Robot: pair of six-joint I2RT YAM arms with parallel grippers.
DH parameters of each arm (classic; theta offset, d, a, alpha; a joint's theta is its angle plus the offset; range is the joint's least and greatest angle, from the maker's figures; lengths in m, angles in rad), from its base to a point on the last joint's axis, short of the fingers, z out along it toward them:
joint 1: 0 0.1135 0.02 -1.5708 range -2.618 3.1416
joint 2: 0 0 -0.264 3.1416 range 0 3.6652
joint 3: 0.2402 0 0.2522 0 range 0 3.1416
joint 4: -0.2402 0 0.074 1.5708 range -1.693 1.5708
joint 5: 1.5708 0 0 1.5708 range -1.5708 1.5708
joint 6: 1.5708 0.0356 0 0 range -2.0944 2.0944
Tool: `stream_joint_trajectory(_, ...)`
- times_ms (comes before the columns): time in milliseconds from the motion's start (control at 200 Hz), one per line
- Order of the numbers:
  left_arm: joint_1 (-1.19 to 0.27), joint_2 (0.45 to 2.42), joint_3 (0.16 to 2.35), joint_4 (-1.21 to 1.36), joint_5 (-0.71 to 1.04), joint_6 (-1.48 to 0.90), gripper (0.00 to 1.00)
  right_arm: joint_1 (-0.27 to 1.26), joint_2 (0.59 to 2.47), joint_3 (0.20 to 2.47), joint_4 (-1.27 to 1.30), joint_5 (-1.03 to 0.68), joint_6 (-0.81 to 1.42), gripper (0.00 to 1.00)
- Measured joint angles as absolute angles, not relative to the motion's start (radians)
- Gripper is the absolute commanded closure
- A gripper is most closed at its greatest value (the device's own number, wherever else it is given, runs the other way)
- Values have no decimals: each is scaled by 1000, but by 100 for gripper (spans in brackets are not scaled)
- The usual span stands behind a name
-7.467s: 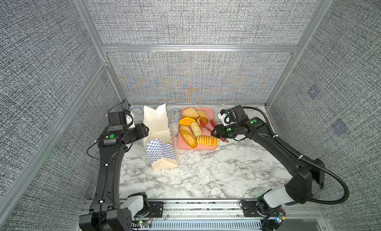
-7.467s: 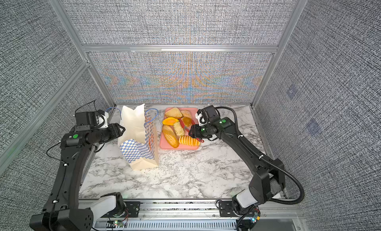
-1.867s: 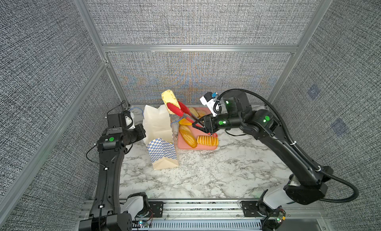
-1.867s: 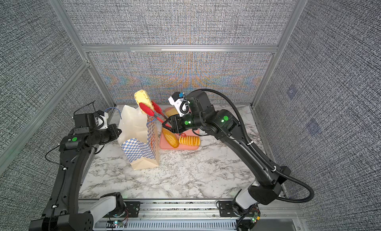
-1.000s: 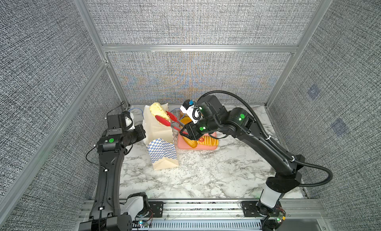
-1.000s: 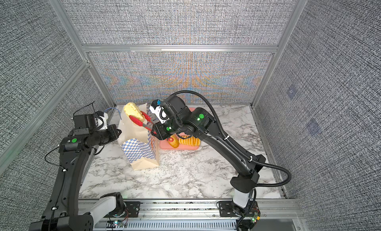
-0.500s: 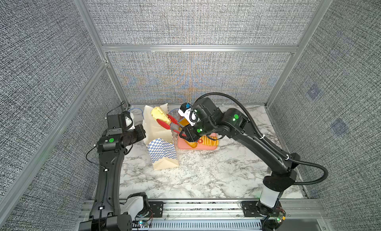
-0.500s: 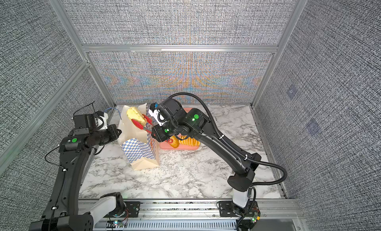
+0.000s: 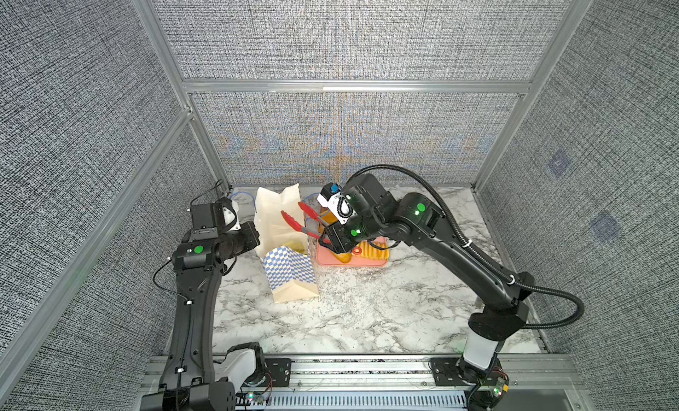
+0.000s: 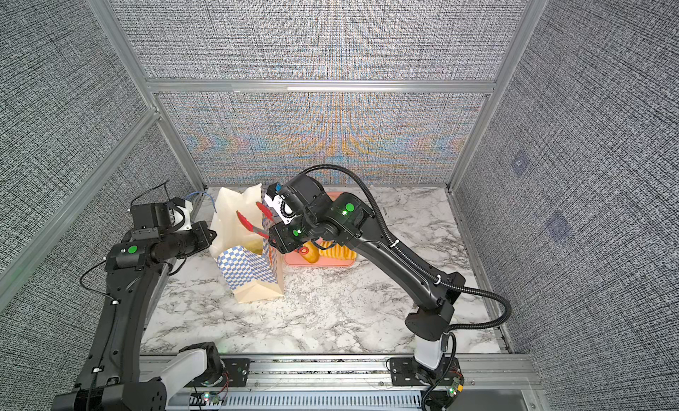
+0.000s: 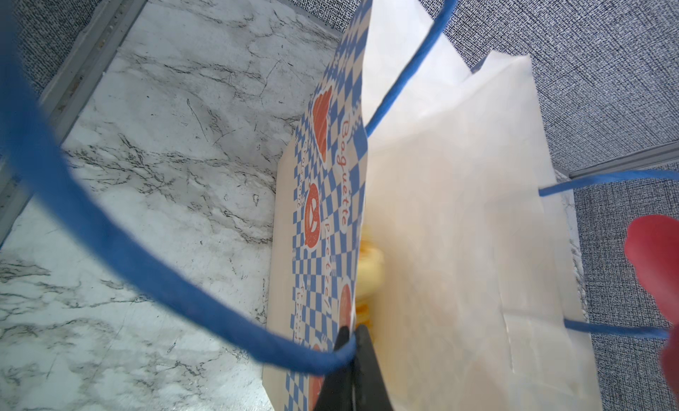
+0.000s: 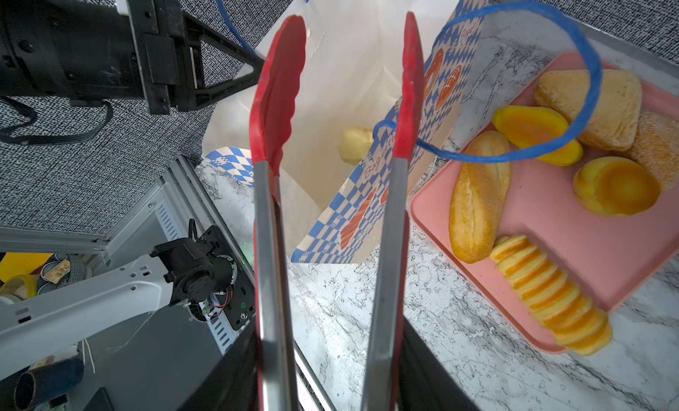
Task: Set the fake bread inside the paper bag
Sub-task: 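Lower the cream bread into the bag held by the left gripper, then open the tongs and move them back over the pink tray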
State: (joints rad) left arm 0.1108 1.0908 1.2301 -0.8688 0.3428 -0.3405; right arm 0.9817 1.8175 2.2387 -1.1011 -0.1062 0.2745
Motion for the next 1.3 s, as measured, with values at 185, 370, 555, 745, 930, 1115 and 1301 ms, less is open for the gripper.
stream_joint_trajectory(185,111,1090,1230,-868,342,-341,100,982,1812,2244,-1095,-107,275,46)
stream_joint_trajectory(370,111,1089,1225,-866,342,-341,100,982,1799,2244,-1091,-106,275,46)
stream_joint_trajectory(555,111,1088,1222,-863,342,-341,100,982,1783,2244,-1088,-97,275,46)
stream_joint_trajectory(745,111,1088,1222,-862,342,-341,100,982,1756,2230,-1085,-70,274,47)
stream_joint_trajectory(930,111,1093,1222,-862,343,-340,100,971,1705,2186,-1066,-31,271,47)
stream_joint_trajectory(1115,111,1096,1222,-857,344,-341,100,941,1634,2106,-1035,2,272,47)
stream_joint_trajectory(1301,111,1098,1224,-854,347,-341,100,901,1555,2007,-1008,22,278,47)
